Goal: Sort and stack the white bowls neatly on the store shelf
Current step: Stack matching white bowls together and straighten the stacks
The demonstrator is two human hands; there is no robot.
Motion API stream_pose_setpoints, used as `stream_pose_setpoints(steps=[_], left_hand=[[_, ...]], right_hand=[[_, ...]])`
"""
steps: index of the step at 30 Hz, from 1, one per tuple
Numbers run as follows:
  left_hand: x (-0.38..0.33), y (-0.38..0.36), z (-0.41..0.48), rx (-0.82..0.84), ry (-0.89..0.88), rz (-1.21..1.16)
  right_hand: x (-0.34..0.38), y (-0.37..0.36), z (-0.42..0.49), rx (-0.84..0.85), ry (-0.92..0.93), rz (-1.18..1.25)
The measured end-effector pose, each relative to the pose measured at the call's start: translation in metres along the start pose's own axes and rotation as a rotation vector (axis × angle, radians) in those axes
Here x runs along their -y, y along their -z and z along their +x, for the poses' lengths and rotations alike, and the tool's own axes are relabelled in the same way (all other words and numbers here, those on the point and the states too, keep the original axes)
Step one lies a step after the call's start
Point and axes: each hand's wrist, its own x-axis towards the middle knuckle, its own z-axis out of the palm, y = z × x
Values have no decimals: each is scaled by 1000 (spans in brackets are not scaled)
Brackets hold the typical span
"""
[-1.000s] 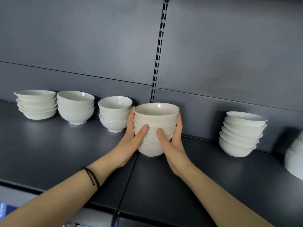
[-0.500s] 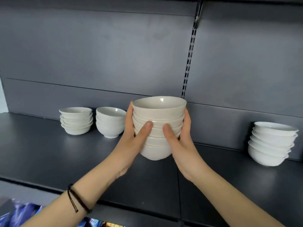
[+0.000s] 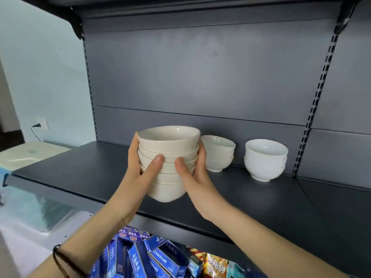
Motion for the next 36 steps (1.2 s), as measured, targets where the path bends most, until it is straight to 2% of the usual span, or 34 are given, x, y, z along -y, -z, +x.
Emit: stream_pose_setpoints(steps=[12,28,36], left_hand=[[42,104,35,-65,41,61],[125,183,159,99,173,85],[148,195,196,147,150,82]], right_hand=[[-69,-66,72,79,-103,31],[-147,-64,192,0,-77,-82],[-167,-60,225,-21,-99,-132]])
